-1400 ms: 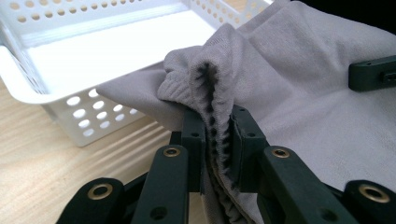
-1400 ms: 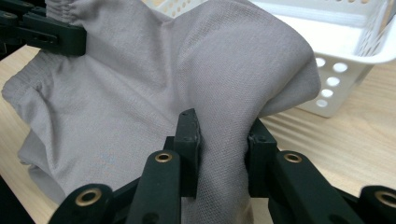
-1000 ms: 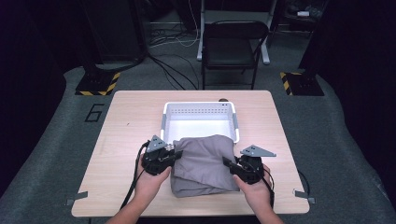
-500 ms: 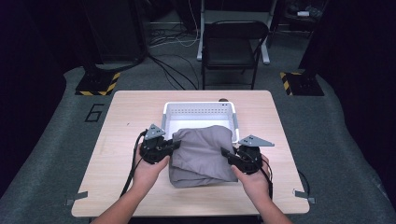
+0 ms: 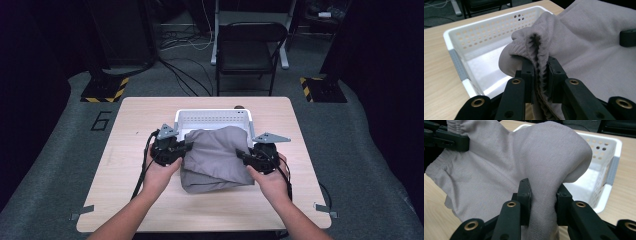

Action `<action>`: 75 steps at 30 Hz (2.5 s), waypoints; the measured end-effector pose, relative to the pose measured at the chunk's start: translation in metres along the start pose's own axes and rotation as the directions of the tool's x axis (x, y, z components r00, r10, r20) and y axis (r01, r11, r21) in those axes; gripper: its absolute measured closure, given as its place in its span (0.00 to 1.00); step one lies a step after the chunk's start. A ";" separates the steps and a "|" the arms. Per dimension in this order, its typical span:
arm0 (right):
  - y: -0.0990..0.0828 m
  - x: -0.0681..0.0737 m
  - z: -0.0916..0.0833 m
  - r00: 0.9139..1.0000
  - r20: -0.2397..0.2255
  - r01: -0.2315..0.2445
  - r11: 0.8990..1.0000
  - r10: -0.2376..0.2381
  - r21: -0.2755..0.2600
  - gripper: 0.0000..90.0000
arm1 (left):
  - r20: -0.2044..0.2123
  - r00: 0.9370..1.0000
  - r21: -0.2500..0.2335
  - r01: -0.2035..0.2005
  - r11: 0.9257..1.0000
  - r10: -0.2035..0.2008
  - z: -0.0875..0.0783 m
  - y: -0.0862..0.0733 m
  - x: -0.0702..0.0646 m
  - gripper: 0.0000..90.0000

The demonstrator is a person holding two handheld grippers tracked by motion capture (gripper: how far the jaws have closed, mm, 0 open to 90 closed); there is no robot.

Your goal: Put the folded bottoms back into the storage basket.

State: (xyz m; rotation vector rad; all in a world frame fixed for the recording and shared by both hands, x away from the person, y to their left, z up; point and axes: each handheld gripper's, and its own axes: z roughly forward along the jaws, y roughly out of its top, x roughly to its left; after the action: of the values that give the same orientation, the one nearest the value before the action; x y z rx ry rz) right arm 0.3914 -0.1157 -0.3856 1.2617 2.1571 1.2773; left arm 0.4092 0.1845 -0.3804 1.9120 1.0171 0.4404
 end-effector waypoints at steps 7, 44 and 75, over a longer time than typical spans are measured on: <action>0.016 -0.001 -0.001 1.000 0.014 0.019 1.000 -0.019 -0.014 0.79 | -0.020 0.999 -0.001 -0.035 0.999 0.035 0.000 0.019 0.004 0.87; 0.085 -0.014 0.025 0.997 0.083 0.006 1.000 -0.004 -0.030 0.79 | -0.093 0.996 -0.018 0.001 1.000 -0.002 0.018 0.086 0.039 0.87; 0.096 -0.029 0.074 0.991 0.129 0.018 0.999 -0.022 0.031 0.79 | -0.133 0.991 0.024 0.036 0.999 -0.033 0.064 0.084 0.069 0.87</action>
State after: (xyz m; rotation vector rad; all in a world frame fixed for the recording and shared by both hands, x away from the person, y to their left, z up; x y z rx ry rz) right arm 0.5056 -0.0809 -0.3506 1.2936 2.1000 1.1272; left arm 0.5320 0.1828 -0.3503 1.9056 1.1454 0.5428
